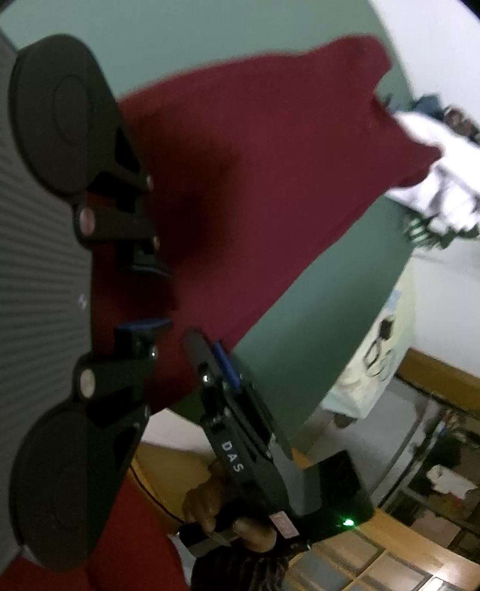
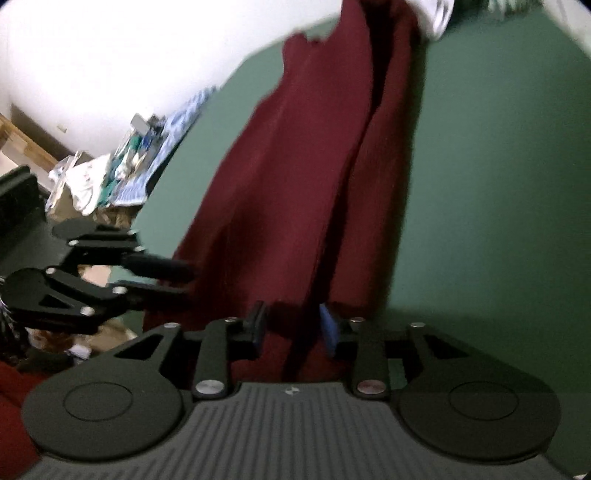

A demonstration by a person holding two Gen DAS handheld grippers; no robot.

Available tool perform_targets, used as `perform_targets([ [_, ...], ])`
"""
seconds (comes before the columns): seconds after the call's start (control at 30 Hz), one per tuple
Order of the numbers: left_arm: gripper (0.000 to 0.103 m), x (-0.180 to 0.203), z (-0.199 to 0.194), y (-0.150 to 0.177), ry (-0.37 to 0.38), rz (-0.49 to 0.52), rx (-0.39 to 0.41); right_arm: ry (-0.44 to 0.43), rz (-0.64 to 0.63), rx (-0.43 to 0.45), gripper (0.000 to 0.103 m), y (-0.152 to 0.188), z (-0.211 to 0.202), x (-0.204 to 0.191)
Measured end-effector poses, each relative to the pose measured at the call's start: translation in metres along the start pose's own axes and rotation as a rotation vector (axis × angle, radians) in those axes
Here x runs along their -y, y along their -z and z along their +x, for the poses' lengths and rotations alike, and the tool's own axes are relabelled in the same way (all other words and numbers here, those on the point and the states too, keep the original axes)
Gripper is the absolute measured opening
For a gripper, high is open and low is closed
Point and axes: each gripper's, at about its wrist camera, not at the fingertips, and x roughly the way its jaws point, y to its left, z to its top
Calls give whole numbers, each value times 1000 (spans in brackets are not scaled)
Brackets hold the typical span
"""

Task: Fold clothes

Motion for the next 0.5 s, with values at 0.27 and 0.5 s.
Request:
perform_targets([
  [0.27,24,3,29,-5,7,3,-51,32,-231,-88,12,-13,-15,-21],
  [0.5,32,0,40,-22,-28,15,-50,152,-265,267,56,-113,-9,-19],
])
